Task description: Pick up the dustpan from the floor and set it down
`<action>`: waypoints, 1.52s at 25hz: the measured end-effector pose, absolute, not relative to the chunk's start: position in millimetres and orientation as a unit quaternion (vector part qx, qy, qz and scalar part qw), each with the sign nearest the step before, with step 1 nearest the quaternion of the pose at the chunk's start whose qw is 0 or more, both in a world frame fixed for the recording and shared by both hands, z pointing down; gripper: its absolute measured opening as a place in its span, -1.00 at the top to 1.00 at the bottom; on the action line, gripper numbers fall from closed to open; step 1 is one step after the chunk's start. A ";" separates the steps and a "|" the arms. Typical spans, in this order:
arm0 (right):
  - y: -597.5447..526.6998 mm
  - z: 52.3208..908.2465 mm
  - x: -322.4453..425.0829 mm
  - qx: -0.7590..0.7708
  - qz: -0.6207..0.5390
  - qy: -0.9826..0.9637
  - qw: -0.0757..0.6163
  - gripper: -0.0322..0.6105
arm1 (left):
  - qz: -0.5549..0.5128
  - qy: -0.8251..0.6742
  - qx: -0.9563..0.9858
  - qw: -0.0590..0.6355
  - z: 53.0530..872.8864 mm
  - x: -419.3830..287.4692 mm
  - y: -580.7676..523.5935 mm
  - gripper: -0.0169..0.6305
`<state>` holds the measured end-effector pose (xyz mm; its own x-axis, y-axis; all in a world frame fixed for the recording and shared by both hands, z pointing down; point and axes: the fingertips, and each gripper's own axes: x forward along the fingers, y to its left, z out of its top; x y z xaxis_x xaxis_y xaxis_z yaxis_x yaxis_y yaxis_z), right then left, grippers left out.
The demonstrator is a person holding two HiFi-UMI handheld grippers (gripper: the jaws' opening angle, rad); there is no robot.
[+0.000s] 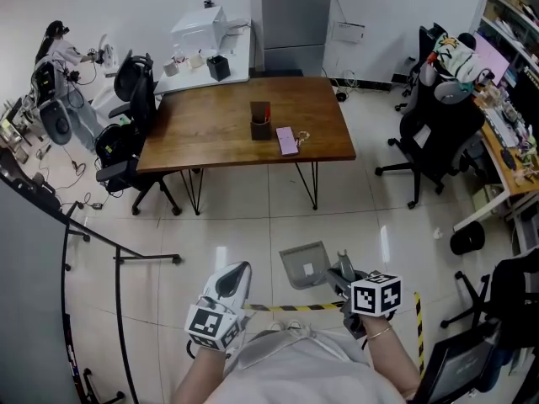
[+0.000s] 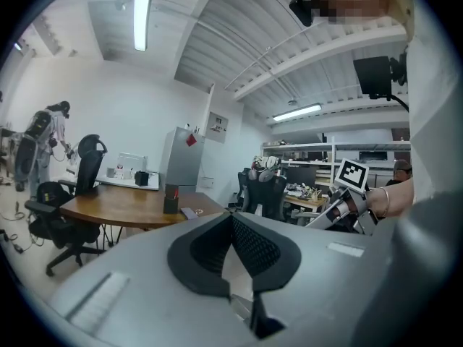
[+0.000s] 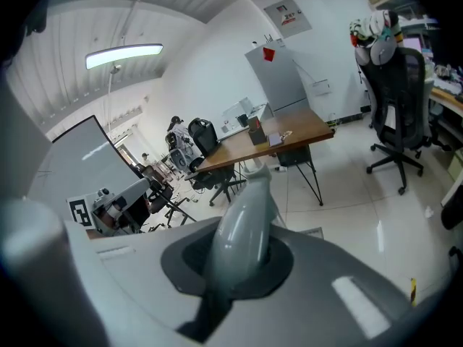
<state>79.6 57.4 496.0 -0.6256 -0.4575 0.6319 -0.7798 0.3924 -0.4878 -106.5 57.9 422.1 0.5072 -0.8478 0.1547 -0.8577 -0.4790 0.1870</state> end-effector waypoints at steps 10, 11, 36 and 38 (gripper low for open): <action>53.5 489.3 79.7 0.385 0.384 -0.815 0.202 0.89 | 0.012 -0.491 0.863 0.119 417.9 -103.5 51.1 0.90; 52.4 489.1 80.6 0.384 0.384 -0.815 0.202 0.89 | 0.012 -0.491 0.862 0.121 417.3 -102.7 49.9 0.90; 17.5 529.5 104.9 0.361 0.403 -0.808 0.232 0.89 | 0.033 -0.511 0.840 0.176 463.5 -86.0 33.7 0.90; 4.2 537.2 104.1 0.365 0.411 -0.802 0.235 0.89 | 0.034 -0.506 0.842 0.182 468.6 -87.2 17.2 0.90</action>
<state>104.1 4.2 537.2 -0.6234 -0.3924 0.6763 -0.7781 0.3961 -0.4874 -87.2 17.2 468.6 0.4856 -0.8400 0.2420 -0.8650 -0.4218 0.2716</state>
